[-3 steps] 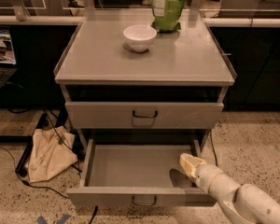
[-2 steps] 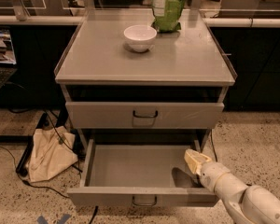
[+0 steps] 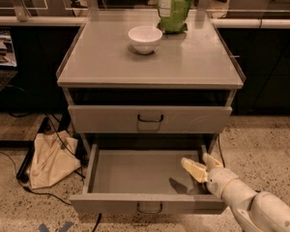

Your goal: Open middle drawer

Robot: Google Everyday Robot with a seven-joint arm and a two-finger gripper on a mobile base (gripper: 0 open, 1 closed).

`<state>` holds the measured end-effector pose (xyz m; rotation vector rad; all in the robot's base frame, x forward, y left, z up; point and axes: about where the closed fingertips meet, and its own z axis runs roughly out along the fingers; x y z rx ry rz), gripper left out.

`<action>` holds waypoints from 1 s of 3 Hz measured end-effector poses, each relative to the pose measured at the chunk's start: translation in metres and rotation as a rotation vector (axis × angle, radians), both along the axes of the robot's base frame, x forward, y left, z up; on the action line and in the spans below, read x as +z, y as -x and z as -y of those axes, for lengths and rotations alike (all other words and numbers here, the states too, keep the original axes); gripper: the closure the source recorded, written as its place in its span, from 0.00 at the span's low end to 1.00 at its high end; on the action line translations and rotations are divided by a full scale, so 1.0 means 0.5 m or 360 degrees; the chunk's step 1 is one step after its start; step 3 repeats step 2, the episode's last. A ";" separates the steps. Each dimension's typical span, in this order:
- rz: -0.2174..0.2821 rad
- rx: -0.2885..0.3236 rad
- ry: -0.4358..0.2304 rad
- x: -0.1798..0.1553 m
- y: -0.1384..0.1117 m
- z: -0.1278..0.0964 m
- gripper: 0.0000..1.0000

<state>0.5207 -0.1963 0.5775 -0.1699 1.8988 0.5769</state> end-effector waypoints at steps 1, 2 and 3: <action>0.0000 0.0000 0.0000 0.000 0.000 0.000 0.00; 0.0000 0.0000 0.0000 0.000 0.000 0.000 0.00; 0.0000 0.0000 0.0000 0.000 0.000 0.000 0.00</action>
Offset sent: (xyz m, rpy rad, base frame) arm 0.0000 0.0000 0.0000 0.0000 0.0000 0.0000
